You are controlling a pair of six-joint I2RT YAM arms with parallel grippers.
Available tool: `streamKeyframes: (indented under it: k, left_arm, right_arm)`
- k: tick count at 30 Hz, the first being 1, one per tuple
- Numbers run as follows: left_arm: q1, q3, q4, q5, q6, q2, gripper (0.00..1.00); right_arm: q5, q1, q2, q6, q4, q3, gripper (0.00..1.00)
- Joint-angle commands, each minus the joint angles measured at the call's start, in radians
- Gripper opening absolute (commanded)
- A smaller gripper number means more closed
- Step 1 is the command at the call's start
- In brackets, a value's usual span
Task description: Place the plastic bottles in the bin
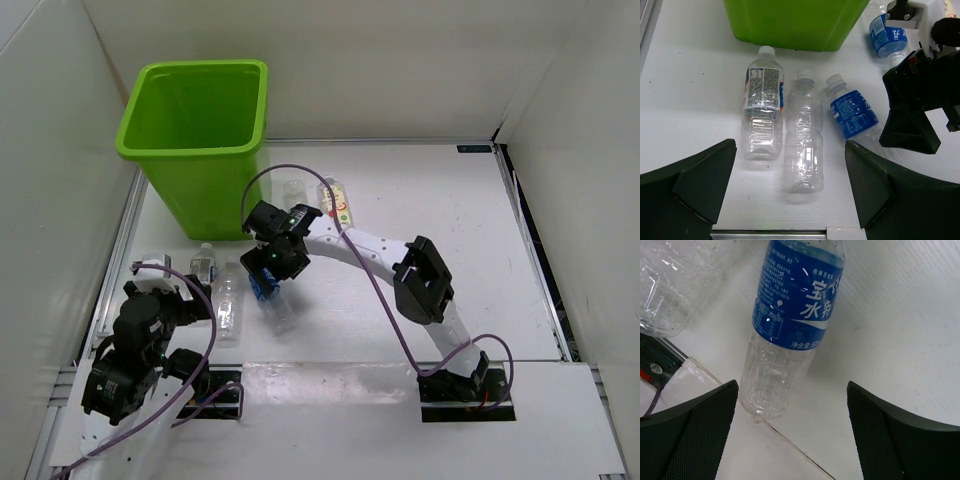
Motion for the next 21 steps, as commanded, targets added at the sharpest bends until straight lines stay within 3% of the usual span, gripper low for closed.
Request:
streamKeyframes:
  k: [1, 9, 18, 21]
  left_arm:
    - [-0.010, 0.005, 0.014, -0.043, -0.048, 0.016, 1.00]
    - [-0.032, 0.007, 0.011, -0.071, -0.056, 0.020, 1.00]
    - [-0.035, 0.004, 0.000, -0.094, -0.084, 0.033, 1.00]
    - [-0.035, 0.002, 0.000, -0.094, -0.087, 0.033, 1.00]
  right_arm:
    - [-0.013, 0.002, 0.004, -0.015, 0.020, 0.031, 0.90]
    - [-0.014, 0.048, 0.078, -0.001, 0.024, 0.056, 0.90]
    - [-0.045, 0.018, 0.205, 0.045, -0.085, 0.104, 0.90]
    - [-0.034, 0.036, 0.185, 0.045, -0.080, 0.082, 0.85]
